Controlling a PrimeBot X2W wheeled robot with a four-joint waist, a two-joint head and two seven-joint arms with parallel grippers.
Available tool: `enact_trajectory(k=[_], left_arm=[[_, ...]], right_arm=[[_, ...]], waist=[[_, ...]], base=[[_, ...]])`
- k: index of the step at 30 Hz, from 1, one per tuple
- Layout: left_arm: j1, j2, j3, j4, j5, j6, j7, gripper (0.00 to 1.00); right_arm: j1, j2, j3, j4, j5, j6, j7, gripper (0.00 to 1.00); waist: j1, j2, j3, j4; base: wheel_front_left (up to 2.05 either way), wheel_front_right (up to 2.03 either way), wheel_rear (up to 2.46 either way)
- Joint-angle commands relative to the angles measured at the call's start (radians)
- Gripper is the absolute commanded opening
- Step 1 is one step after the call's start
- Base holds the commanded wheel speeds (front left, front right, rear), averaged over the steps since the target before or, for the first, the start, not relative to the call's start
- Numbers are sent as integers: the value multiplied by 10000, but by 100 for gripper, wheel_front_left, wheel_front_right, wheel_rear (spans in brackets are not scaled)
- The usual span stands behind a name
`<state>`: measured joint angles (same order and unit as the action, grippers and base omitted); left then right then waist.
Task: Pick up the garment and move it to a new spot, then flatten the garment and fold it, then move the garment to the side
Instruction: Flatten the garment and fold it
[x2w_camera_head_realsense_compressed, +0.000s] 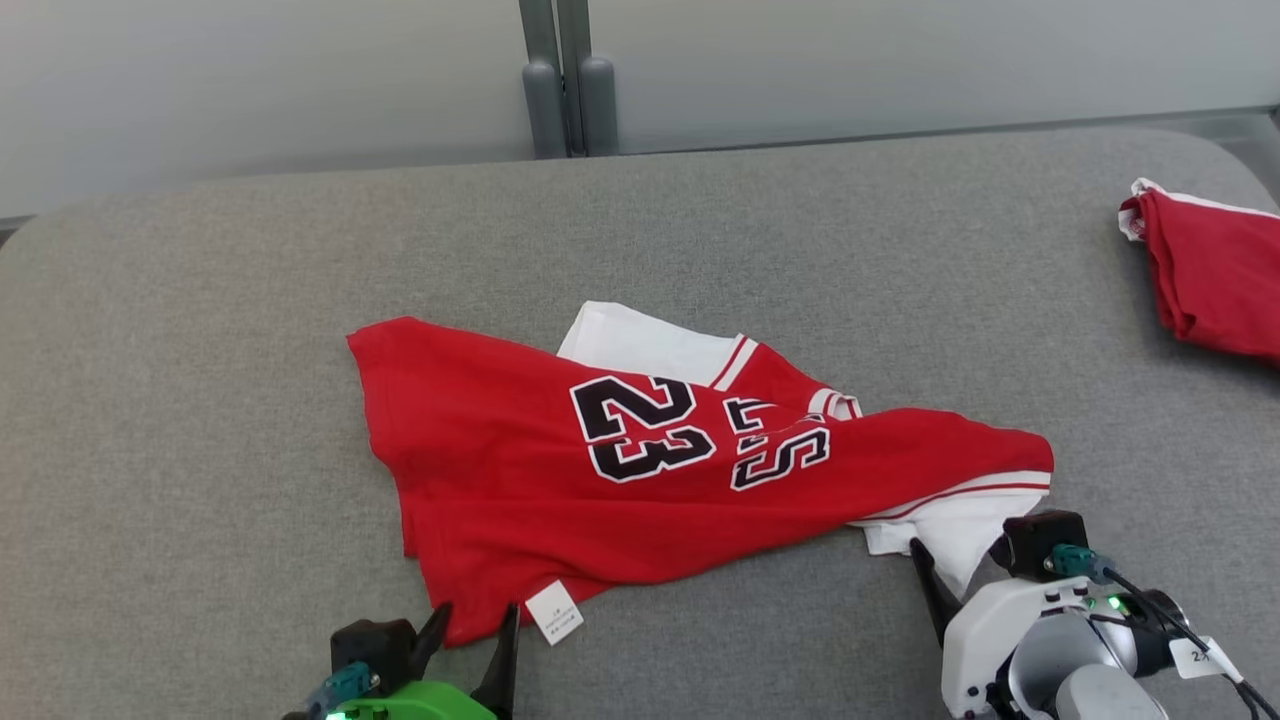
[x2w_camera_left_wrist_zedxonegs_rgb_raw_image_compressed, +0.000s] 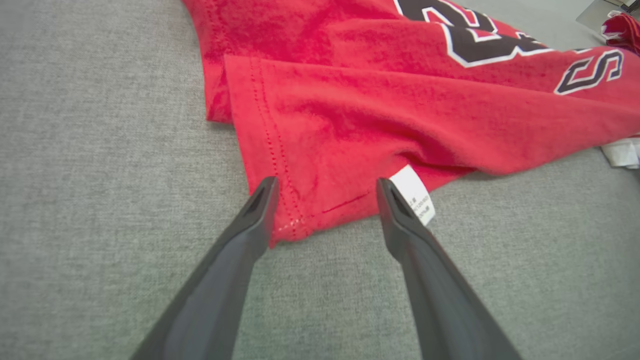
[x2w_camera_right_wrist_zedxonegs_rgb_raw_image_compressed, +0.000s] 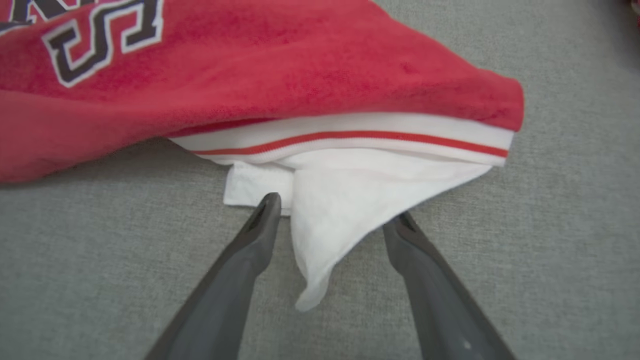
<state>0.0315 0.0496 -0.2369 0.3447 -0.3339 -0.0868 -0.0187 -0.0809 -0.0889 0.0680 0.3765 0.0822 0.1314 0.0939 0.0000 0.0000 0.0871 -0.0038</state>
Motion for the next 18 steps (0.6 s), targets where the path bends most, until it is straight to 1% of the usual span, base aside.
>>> enact_trajectory(k=[1, 2, 3, 4, 5, 6, 8, 10, 11, 13, 15, 17, 18], left_arm=[[-294, 29, -27, 178, -145, -6, -14, 100], [-412, 31, -45, 302, -153, -2, 20, 71], [-537, 29, -97, 436, -133, -29, 65, 9], [-628, 27, -108, 509, -151, -48, 39, 0], [-693, 30, -145, 649, -202, -86, 81, 0], [-703, 38, -215, 743, -170, -114, 144, 0], [-706, 37, -277, 842, -263, -160, 159, 0], [-552, 36, -252, 730, -561, -201, 193, 0], [-399, 35, -183, 556, -731, -220, 206, 0], [-66, 104, -33, 91, -1033, -250, 384, 0], [299, 370, 1, -442, -1181, -255, 705, 0], [643, 532, 50, -883, -1364, -258, 951, 0], [786, 715, 53, -1039, -1227, -202, 1020, 0]], right_arm=[[-218, -36, 21, 57, -69, -13, -99, 100], [-291, -27, 30, 87, -37, -14, -119, 100], [-367, -11, 54, 136, 29, -13, -142, 100], [-419, 0, 69, 178, 64, -14, -160, 60], [-445, 28, 106, 207, 189, -13, -183, 9], [-431, 48, 139, 212, 330, -13, -185, 0], [-248, 46, 115, 55, 778, -9, -192, 0], [52, 76, -118, -432, 1605, -9, -221, 0], [229, 135, -259, -870, 2422, -9, -104, 0], [586, 106, -524, -2039, 3590, -6, 194, 0], [1070, -68, -938, -3293, 4625, -8, 618, 0], [1481, -289, -1330, -4387, 5234, -8, 1095, 0], [1617, -303, -1488, -4796, 5511, -8, 1305, 0]], waist=[[0, 0, 438, 8], [0, 0, 513, 3], [0, 0, 601, -6], [0, 0, 653, -9], [0, 0, 681, -7], [0, 0, 690, -1], [0, 0, 659, 32], [0, 0, 548, 82], [0, 0, 476, 85], [0, 0, 373, 46], [0, 0, 301, -15], [0, 0, 261, -89], [0, 0, 235, -138]], base=[[0, 0, 0], [0, 0, 0], [0, 0, 0], [0, 0, 0], [0, 0, 0], [0, 0, 0], [0, 0, 0], [0, 0, 0], [0, 0, 0], [0, 0, 0], [0, 0, 0], [0, 0, 0], [0, 0, 0]])
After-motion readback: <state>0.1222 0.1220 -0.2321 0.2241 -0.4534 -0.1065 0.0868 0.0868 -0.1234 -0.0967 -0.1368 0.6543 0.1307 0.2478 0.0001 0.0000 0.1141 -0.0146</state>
